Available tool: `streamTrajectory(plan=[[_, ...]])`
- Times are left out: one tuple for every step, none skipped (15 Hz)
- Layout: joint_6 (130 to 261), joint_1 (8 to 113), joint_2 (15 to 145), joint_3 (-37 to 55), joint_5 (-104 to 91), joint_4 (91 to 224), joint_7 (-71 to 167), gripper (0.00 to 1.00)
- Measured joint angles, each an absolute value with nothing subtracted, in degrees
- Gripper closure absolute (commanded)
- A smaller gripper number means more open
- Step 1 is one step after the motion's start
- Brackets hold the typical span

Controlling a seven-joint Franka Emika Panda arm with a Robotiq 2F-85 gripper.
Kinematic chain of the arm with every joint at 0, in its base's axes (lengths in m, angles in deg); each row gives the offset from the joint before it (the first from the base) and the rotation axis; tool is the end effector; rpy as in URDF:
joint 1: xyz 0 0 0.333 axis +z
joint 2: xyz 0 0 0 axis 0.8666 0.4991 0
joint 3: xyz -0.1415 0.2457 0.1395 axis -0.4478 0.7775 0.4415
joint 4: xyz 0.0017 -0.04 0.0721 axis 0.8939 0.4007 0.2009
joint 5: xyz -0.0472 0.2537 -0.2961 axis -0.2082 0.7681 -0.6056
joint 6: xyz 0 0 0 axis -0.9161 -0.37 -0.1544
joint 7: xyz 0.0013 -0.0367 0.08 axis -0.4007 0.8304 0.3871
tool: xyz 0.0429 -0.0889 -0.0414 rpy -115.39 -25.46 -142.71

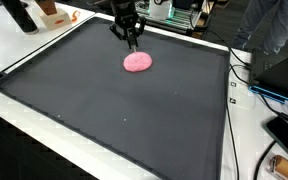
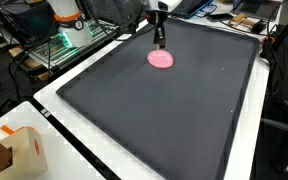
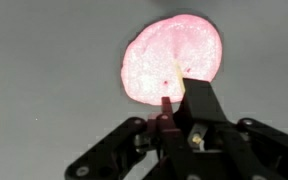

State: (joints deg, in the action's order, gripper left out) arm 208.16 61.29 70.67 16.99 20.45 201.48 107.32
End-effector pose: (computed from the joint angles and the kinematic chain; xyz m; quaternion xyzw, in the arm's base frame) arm 0.5074 0.0405 0.2763 -0.9315 -0.3411 -0.0809 0.0969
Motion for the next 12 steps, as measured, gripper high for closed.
streamTrajectory(plan=[[208.3, 61.1, 70.9, 17.2, 21.7, 201.5, 108.4, 0.94], [208.4, 60.8, 71.1, 17.4, 22.7, 201.5, 109.3, 0.94], [208.4, 60.6, 71.2, 17.5, 23.4, 201.5, 110.0, 0.94], [208.4, 60.5, 71.4, 17.6, 24.1, 201.5, 110.6, 0.94], [208.4, 60.3, 71.6, 17.7, 24.6, 201.5, 111.2, 0.94], [208.5, 60.2, 71.8, 17.8, 24.9, 201.5, 111.4, 0.94], [208.7, 60.1, 72.1, 17.8, 25.0, 201.4, 111.5, 0.94], [209.0, 60.1, 72.4, 17.9, 25.0, 201.4, 111.5, 0.94], [209.5, 60.1, 72.7, 18.0, 25.0, 201.4, 111.6, 0.94], [210.0, 60.0, 73.0, 18.1, 25.0, 201.4, 111.6, 0.94], [210.5, 60.0, 73.2, 18.3, 25.1, 201.4, 111.6, 0.94], [210.9, 59.8, 73.4, 18.5, 25.2, 201.4, 111.7, 0.94]])
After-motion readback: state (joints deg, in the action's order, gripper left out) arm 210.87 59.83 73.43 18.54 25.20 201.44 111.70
